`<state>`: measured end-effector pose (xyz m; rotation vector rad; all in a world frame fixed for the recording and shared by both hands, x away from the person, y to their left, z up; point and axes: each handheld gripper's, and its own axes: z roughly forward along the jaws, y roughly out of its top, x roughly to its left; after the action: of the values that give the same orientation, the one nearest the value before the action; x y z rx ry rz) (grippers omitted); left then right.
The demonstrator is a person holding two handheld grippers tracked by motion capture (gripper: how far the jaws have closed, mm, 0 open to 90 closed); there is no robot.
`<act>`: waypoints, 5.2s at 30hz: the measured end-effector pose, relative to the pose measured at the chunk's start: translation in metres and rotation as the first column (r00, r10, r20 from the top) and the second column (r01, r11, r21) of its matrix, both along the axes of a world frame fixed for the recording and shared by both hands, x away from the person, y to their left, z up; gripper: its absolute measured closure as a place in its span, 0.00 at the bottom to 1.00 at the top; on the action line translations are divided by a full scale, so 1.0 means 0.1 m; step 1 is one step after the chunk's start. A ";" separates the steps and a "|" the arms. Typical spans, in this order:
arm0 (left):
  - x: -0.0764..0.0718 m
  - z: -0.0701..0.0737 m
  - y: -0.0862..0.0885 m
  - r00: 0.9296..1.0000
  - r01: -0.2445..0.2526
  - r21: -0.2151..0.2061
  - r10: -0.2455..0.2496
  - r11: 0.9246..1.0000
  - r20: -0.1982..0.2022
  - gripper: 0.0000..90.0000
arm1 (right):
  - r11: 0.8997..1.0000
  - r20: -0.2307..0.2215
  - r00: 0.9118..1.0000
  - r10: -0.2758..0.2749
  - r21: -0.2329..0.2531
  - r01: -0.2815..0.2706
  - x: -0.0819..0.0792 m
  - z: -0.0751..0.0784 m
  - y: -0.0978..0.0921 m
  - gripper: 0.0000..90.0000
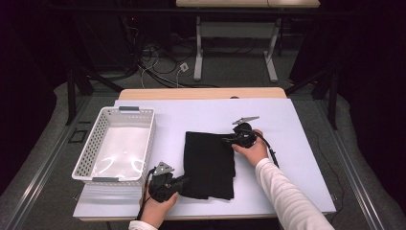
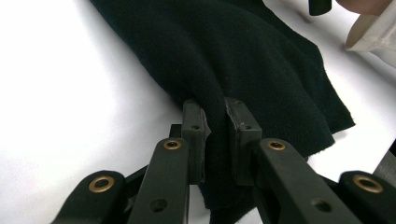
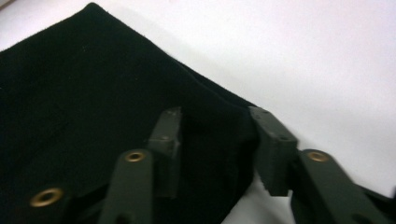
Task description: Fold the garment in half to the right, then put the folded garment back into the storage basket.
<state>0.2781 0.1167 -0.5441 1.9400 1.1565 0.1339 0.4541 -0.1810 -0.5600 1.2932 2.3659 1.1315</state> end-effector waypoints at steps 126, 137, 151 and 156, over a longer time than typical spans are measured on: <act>0.15 1.13 1.93 0.919 -0.331 -0.101 0.345 0.938 0.192 0.89 | 0.948 0.332 0.919 0.212 0.160 -0.276 0.24 1.79 2.14 0.92; 0.07 1.12 2.24 0.898 -0.386 -0.106 0.399 0.917 0.183 0.89 | 0.935 0.336 0.905 0.262 0.145 -0.325 0.23 1.77 2.52 0.92; 0.06 0.76 2.44 0.885 -0.446 -0.098 0.455 0.890 0.103 0.89 | 0.931 0.289 0.908 0.304 0.111 -0.348 0.21 1.45 2.80 0.92; 0.11 0.62 2.43 0.886 -0.452 -0.087 0.458 0.888 0.073 0.89 | 0.935 0.269 0.912 0.310 0.091 -0.344 0.22 1.30 2.82 0.92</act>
<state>0.2889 0.3596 -0.4823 1.5542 1.5173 0.4250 0.4762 0.1007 -0.4296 0.7420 2.4009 1.4778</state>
